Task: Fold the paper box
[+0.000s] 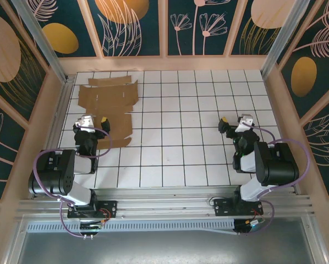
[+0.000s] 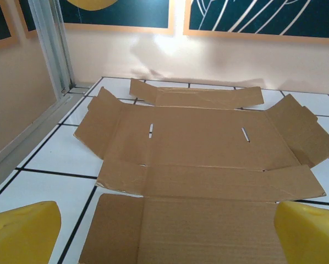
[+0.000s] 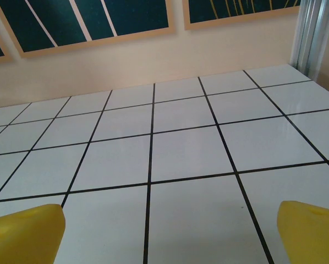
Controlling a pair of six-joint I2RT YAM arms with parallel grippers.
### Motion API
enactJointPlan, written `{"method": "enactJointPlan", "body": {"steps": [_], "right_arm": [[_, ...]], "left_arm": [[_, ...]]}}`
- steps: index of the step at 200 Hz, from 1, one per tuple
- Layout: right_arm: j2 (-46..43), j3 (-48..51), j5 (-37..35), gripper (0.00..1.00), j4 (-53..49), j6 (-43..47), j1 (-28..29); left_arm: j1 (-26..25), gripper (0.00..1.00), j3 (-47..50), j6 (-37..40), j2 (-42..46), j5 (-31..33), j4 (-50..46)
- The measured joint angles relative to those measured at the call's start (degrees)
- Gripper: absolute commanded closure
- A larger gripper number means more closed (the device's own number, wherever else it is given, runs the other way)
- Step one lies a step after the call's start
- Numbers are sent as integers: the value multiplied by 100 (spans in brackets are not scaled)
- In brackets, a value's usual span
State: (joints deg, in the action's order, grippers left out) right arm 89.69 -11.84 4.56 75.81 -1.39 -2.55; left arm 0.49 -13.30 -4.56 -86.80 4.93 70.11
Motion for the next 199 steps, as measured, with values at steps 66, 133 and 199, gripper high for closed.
{"method": "enactJointPlan", "body": {"steps": [66,133,199], "right_arm": [[0,0,0,1,0,0,0],[-192,26,-42,1,-129,0,2],[-3189,-804,-435,9,-3324,-1646,372]], "left_arm": [[0,1,0,0,0,0,0],[0,1,-13,0,9,7,-44],[0,1,-1045,-898,1215,769,-2402]]}}
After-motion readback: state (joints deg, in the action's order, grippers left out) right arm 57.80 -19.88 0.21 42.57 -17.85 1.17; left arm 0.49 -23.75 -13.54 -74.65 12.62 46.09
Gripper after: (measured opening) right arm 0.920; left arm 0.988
